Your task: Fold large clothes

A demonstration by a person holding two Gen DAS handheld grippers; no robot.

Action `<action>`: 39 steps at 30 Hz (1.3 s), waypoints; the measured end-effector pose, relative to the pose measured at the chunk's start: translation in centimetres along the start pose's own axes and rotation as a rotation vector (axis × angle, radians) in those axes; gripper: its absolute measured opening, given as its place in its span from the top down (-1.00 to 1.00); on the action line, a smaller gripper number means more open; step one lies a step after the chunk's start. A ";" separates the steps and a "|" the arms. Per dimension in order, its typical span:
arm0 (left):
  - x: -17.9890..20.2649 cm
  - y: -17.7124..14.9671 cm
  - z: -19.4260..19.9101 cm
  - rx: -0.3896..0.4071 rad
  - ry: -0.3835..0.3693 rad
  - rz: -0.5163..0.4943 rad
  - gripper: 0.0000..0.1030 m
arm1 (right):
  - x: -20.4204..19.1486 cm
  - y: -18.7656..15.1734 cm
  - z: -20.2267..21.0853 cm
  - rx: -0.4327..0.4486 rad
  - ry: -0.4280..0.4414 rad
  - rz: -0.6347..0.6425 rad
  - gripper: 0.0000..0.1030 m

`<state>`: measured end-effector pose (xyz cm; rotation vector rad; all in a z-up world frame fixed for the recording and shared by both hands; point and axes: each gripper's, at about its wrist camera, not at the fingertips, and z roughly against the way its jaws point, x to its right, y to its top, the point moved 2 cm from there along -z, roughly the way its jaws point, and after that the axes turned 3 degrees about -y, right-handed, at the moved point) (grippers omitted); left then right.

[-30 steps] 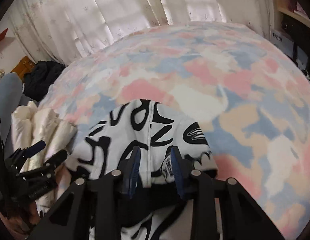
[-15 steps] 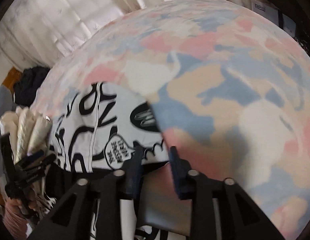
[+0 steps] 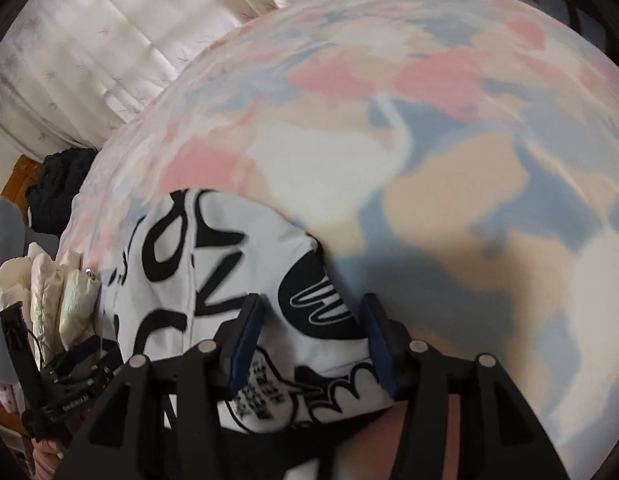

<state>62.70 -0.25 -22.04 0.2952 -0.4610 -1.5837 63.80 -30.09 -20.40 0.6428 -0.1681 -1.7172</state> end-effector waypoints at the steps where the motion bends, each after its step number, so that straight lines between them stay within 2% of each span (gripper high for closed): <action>1: 0.1 0.1 -0.2 0.002 -0.006 0.008 -0.92 | -0.3 0.2 -0.2 0.006 0.021 0.004 0.00; 3: 0.2 0.2 -0.3 0.009 -0.020 0.011 -0.87 | -0.5 0.1 -0.5 0.003 0.041 0.010 0.06; 4: 0.3 0.3 -0.3 0.015 -0.031 0.007 -0.68 | -0.7 0.0 -0.6 0.005 0.039 0.024 0.20; 5: 0.6 0.3 -0.2 0.025 -0.057 -0.002 -0.27 | -1.0 -0.1 -0.6 0.007 0.035 0.052 0.33; 6: 0.9 0.2 0.1 0.032 -0.105 -0.018 -0.01 | -1.2 -0.2 -0.6 0.009 0.040 0.068 0.58; 7: 1.2 0.3 0.3 0.038 -0.132 -0.028 0.50 | -1.4 -0.4 -0.4 0.013 0.056 0.081 0.69; 8: 1.4 0.2 0.5 0.046 -0.133 -0.035 0.91 | -1.7 -0.5 0.0 0.026 0.061 0.095 0.72; 11: 1.6 -0.4 2.0 0.102 -0.116 -0.067 0.94 | -2.5 -1.1 1.9 0.080 0.075 0.166 0.81; 14: 1.5 -1.6 4.6 0.186 -0.142 -0.073 0.95 | -3.3 -1.9 5.3 0.167 0.116 0.252 0.83; 16: 1.5 -2.7 7.1 0.278 -0.154 -0.097 0.95 | -4.2 -3.1 8.2 0.239 0.125 0.341 0.83; 19: 1.3 -5.7 12.1 0.467 -0.181 -0.146 0.94 | -5.2 -5.3 12.2 0.331 0.132 0.459 0.83; 21: 1.1 -8.1 14.5 0.529 -0.199 -0.181 0.94 | -5.8 -7.7 15.4 0.422 0.114 0.561 0.83; 23: 0.9 -10.8 16.1 0.539 -0.208 -0.203 0.94 | -6.2 -10.5 18.5 0.498 0.082 0.652 0.82; 26: 0.2 -15.2 17.7 0.524 -0.211 -0.229 0.94 | -6.4 -14.7 21.9 0.536 0.053 0.720 0.76; 29: -1.0 -20.0 18.4 0.468 -0.188 -0.224 0.93 | -6.3 -19.5 24.2 0.532 -0.005 0.788 0.34; 30: -1.7 -21.5 18.5 0.440 -0.185 -0.205 0.93 | -6.1 -21.0 24.7 0.521 -0.019 0.796 0.16; 31: -2.3 -22.2 18.3 0.419 -0.187 -0.185 0.93 | -5.7 -22.9 25.2 0.500 -0.024 0.803 0.08; 33: -3.5 -24.1 18.8 0.377 -0.199 -0.143 0.93 | -5.0 -25.1 25.8 0.465 -0.031 0.795 0.07; 36: -4.3 -25.7 20.3 0.338 -0.240 -0.120 0.86 | -3.7 -28.1 25.7 0.358 -0.039 0.738 0.07; 39: -4.5 -26.8 22.3 0.303 -0.306 -0.085 0.50 | -2.9 -29.8 25.7 0.262 -0.008 0.653 0.07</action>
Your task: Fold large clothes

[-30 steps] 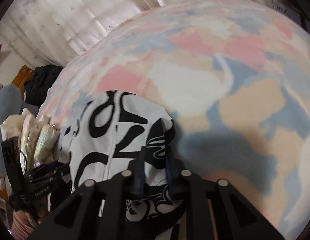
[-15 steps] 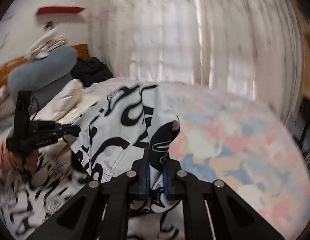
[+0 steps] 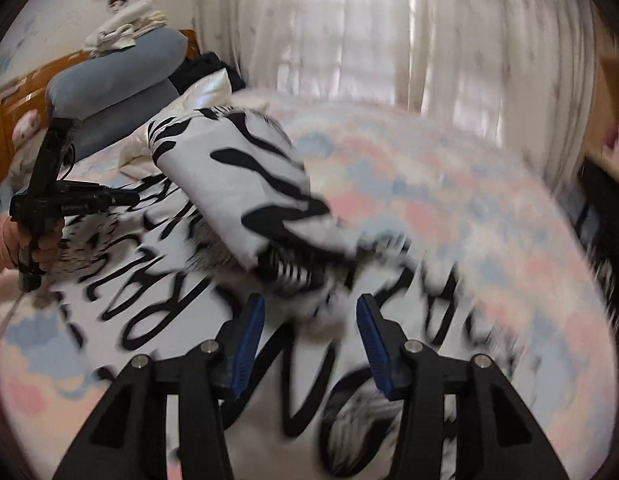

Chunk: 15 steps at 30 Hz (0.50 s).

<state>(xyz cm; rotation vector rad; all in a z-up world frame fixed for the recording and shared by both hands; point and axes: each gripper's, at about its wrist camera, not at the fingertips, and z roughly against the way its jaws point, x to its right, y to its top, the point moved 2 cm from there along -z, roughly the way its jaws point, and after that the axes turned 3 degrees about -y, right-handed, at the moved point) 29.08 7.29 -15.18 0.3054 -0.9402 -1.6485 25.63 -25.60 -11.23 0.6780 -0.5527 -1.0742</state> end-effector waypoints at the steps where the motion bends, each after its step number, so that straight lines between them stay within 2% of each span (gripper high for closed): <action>1: 0.1 0.3 0.6 -0.006 -0.023 0.025 0.30 | 0.0 -0.3 0.3 -0.018 0.020 -0.062 0.07; 2: 0.1 0.8 1.0 -0.004 -0.052 0.052 0.09 | -0.1 -0.4 0.5 -0.031 0.048 -0.108 0.07; 3: 0.0 1.4 1.5 -0.005 -0.085 0.086 -0.03 | -0.1 -0.4 0.6 -0.045 0.086 -0.165 0.07; 4: -0.1 1.9 1.8 -0.014 -0.122 0.124 -0.26 | -0.2 -0.4 0.9 -0.051 0.125 -0.229 0.07; 5: 0.6 1.9 2.6 -0.020 -0.150 0.157 -0.37 | -0.4 -0.6 1.1 -0.052 0.162 -0.279 0.07; 6: 0.4 2.7 2.3 -0.028 -0.182 0.194 -0.38 | -0.5 -0.7 1.2 -0.053 0.205 -0.337 0.03; 8: -0.1 3.8 1.9 -0.052 -0.252 0.269 -0.39 | -0.7 -0.2 1.2 -0.053 0.272 -0.476 -0.20; 9: -0.5 4.5 1.3 -0.066 -0.276 0.313 -0.39 | -0.9 0.0 1.1 -0.043 0.309 -0.553 -0.38; 10: -0.9 5.2 0.6 -0.073 -0.294 0.357 -0.39 | -0.9 0.2 1.0 -0.031 0.346 -0.616 -0.44; 15: -2.5 7.6 -2.5 -0.109 -0.405 0.508 -0.39 | -1.9 1.9 -0.3 0.013 0.468 -0.792 -0.45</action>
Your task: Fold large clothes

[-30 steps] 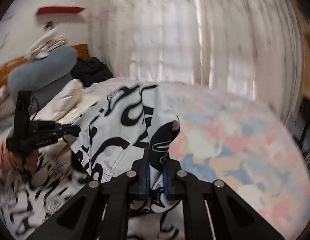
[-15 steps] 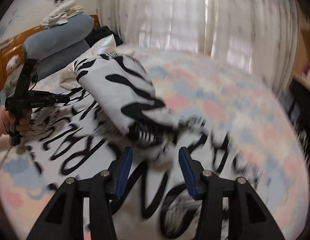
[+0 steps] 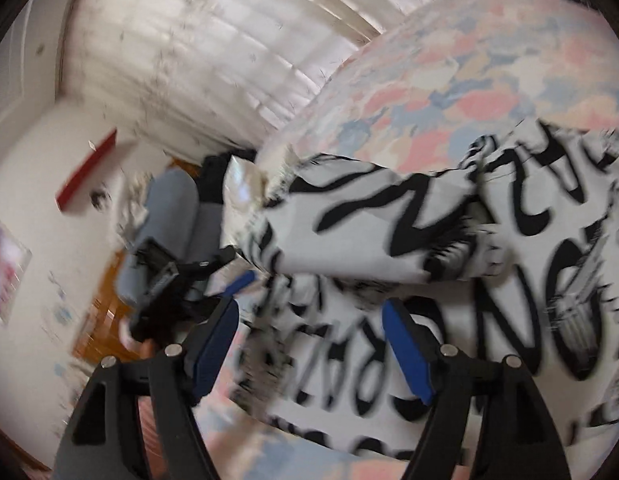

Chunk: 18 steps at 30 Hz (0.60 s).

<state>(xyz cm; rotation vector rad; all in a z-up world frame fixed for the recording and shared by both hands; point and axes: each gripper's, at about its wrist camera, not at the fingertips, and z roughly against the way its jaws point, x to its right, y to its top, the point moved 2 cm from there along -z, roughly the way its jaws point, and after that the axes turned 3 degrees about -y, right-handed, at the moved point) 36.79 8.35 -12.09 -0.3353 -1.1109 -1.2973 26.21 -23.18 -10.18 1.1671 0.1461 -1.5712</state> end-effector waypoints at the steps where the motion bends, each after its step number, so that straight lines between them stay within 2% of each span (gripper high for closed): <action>1: -0.2 0.4 -0.5 -0.008 -0.014 0.016 -0.39 | -0.3 0.3 -0.5 0.003 0.019 -0.023 -0.45; 4: -0.7 1.6 -2.1 -0.036 -0.054 0.065 -0.39 | -0.4 1.1 -2.1 0.016 0.039 -0.096 -0.45; 9: -1.7 2.7 -4.9 -0.066 -0.076 0.106 -0.39 | 0.4 1.9 -4.5 0.015 0.085 -0.219 -0.45; 12: -2.0 3.2 -6.4 -0.058 -0.077 0.114 -0.38 | 0.9 2.2 -6.0 0.016 0.072 -0.289 -0.45; 13: -1.8 3.3 -6.7 -0.035 -0.074 0.114 -0.20 | 1.0 2.2 -6.4 0.025 0.062 -0.297 -0.45; 14: -1.8 3.5 -6.9 -0.013 -0.067 0.111 0.26 | 1.0 2.3 -6.6 0.032 0.054 -0.296 -0.45; 15: -1.6 3.6 -7.0 0.012 -0.050 0.101 0.46 | 0.9 2.3 -6.8 0.038 0.048 -0.285 -0.34; 16: -1.2 3.5 -7.2 0.025 -0.030 0.084 0.78 | 0.6 2.4 -6.9 0.046 0.053 -0.260 0.01; 17: -0.7 3.4 -7.3 0.035 0.002 0.055 0.89 | 0.2 2.5 -7.1 0.040 0.053 -0.221 0.20; 18: 0.2 3.2 -7.3 0.047 0.066 0.007 0.90 | -0.2 2.5 -7.1 0.025 0.040 -0.183 0.50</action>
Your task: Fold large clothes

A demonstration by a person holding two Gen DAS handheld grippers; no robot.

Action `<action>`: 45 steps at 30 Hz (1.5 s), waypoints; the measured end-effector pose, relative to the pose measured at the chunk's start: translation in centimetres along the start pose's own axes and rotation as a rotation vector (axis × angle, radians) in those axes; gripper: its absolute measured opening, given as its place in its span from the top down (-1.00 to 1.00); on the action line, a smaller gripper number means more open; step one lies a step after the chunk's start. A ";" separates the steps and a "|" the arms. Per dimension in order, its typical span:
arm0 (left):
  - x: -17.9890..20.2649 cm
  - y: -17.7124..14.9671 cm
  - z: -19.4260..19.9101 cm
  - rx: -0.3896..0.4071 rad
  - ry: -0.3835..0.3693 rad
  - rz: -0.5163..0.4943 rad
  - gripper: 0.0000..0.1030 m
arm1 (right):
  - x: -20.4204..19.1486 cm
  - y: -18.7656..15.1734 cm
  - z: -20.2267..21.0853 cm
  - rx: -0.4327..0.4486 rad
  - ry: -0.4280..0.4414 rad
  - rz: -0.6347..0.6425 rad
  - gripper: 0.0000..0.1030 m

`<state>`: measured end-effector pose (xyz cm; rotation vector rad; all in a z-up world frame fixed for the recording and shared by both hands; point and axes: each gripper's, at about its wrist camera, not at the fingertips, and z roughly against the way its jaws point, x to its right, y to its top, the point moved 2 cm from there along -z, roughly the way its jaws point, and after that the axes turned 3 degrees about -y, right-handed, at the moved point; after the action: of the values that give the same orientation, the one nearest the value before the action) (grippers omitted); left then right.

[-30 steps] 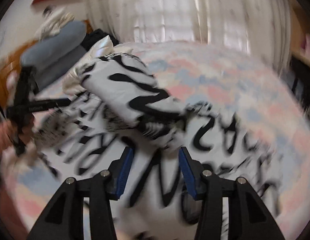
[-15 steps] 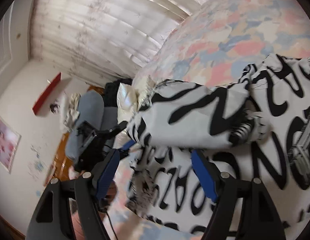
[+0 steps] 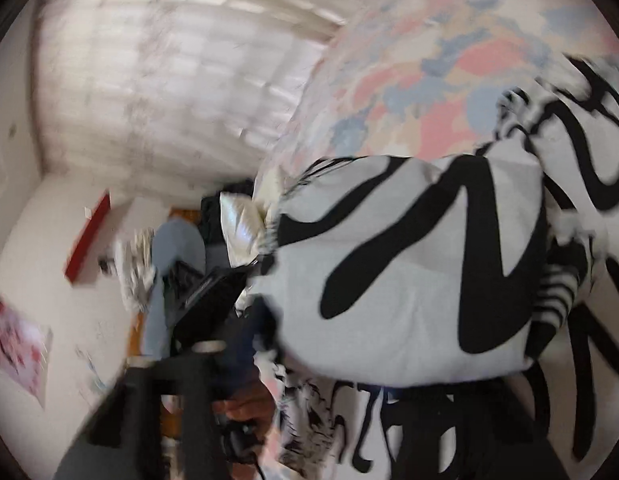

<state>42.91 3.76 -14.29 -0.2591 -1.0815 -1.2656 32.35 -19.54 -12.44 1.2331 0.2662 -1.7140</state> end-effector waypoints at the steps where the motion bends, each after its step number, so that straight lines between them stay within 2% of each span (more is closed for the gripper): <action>1: 0.9 -0.4 0.2 0.016 0.036 -0.048 0.93 | -0.5 -0.1 -0.1 -0.013 -0.020 0.043 0.63; 4: 3.3 -2.0 2.2 0.063 0.096 -0.157 0.95 | -1.7 -0.1 0.7 -0.024 -0.063 0.154 0.74; 8: 6.3 -6.3 5.9 0.117 0.125 -0.293 0.95 | -2.7 -0.3 3.3 -0.034 -0.080 0.299 0.78; 12: 6.9 -13.4 7.2 0.107 0.226 -0.442 0.95 | -2.9 -2.4 5.8 -0.076 -0.133 0.495 0.78; 15: 4.5 -17.8 6.1 0.013 0.239 -0.418 0.95 | -0.5 -4.9 6.6 -0.146 -0.192 0.550 0.77; 17: 2.5 -20.0 4.9 -0.043 0.258 -0.374 0.95 | 2.2 -6.2 6.5 -0.197 -0.244 0.528 0.77; 19: 1.2 -21.1 4.5 -0.057 0.254 -0.336 0.93 | 4.7 -7.2 6.4 -0.238 -0.285 0.492 0.74; 21: 0.8 -20.8 4.8 -0.055 0.232 -0.306 0.80 | 6.3 -7.8 6.8 -0.263 -0.294 0.451 0.71; 22: 0.6 -20.4 5.1 -0.059 0.219 -0.284 0.57 | 6.8 -7.7 7.1 -0.264 -0.284 0.424 0.66; 23: 0.4 -19.7 5.5 -0.065 0.198 -0.260 0.25 | 7.0 -7.4 7.5 -0.267 -0.265 0.389 0.58; 24: 0.1 -19.2 5.8 -0.066 0.187 -0.248 0.09 | 7.2 -7.1 7.9 -0.270 -0.252 0.357 0.31; 25: -0.1 -18.5 6.3 -0.059 0.176 -0.238 -0.12 | 7.5 -6.6 8.3 -0.268 -0.241 0.319 -0.07; 26: -0.3 -18.0 6.9 -0.050 0.168 -0.235 -0.17 | 7.9 -5.8 8.8 -0.249 -0.224 0.274 -0.22; 27: -0.6 -17.1 7.3 -0.048 0.150 -0.225 -0.18 | 8.2 -5.2 9.2 -0.229 -0.207 0.238 -0.37; 31: -2.0 -14.3 6.8 -0.104 0.034 -0.140 -0.22 | 10.3 -2.6 9.8 -0.194 -0.092 0.066 -0.38; 38: -3.5 -12.2 1.8 -0.250 -0.010 -0.013 -0.22 | 13.4 0.2 7.0 -0.205 -0.033 -0.089 -0.39; 42: -3.8 -10.4 0.6 -0.226 -0.011 0.022 -0.22 | 14.3 1.8 6.0 -0.159 0.013 -0.150 -0.38; 45: -4.0 -9.1 -0.1 -0.189 0.009 0.041 -0.22 | 14.3 2.9 6.0 -0.099 0.028 -0.140 -0.37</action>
<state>35.51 3.08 -20.89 -0.4162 -0.9457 -1.3322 30.82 -33.08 -20.39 1.1900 0.4582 -1.7813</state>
